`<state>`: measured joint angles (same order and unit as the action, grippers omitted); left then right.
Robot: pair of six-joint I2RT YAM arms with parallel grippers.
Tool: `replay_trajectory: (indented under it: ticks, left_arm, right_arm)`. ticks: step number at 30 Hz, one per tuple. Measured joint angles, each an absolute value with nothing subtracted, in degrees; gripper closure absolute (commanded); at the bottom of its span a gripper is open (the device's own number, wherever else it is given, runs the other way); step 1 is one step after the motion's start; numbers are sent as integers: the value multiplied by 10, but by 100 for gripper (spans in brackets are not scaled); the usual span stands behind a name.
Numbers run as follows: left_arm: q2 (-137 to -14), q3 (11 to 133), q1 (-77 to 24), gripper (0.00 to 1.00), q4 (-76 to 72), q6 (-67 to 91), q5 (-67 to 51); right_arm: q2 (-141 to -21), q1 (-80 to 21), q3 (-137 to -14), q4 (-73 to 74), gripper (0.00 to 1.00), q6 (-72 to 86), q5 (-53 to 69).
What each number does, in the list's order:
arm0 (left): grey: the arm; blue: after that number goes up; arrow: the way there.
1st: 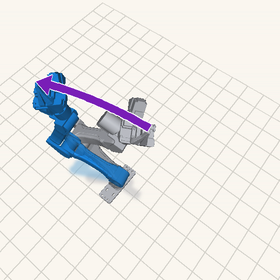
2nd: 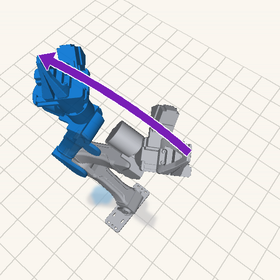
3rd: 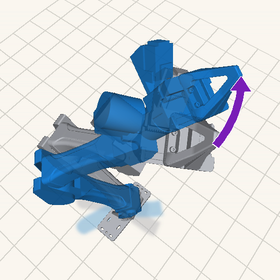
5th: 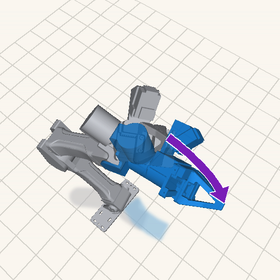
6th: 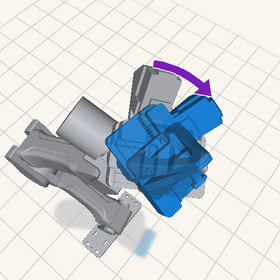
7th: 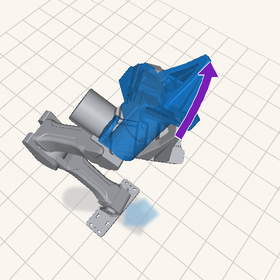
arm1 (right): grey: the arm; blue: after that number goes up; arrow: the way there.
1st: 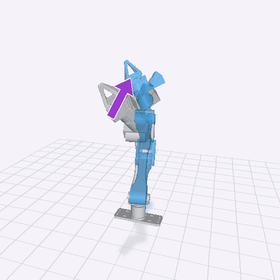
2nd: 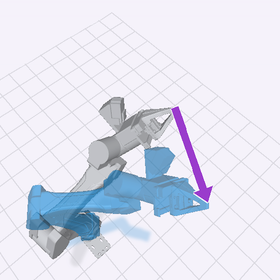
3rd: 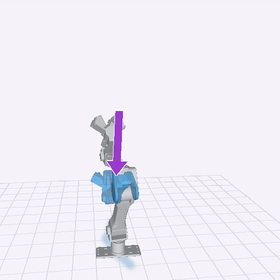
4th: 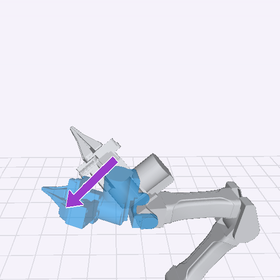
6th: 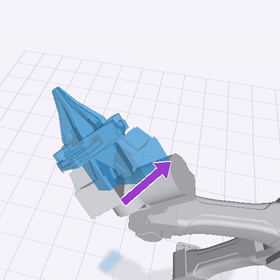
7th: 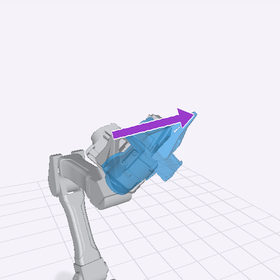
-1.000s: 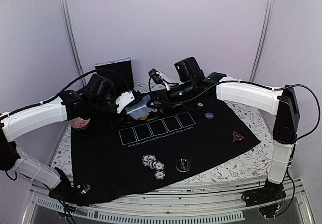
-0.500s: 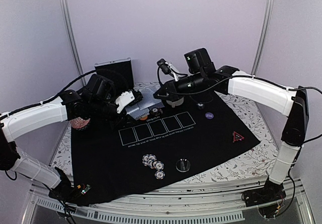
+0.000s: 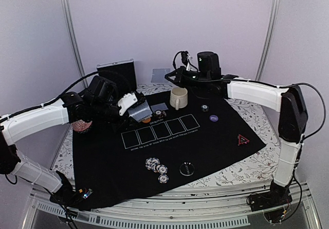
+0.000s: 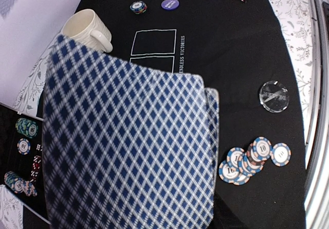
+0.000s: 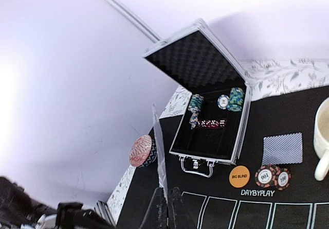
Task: Distribute texas hold em gaming equipment
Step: Distribute the poker card in the dealer area.
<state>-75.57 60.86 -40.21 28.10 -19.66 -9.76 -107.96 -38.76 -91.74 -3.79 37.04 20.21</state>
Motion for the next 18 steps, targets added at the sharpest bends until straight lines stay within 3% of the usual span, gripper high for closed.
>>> replay_trajectory:
  ticks: [9,18]
  left_arm:
    - [-747,609,-402,55,281,-196,-96]
    - [-745,609,-402,55,278,-196,-93]
  right_arm:
    - [-1360,-390,-1114,-65,98,496,143]
    - [-1442,-390,-1176,-52,98,541,142]
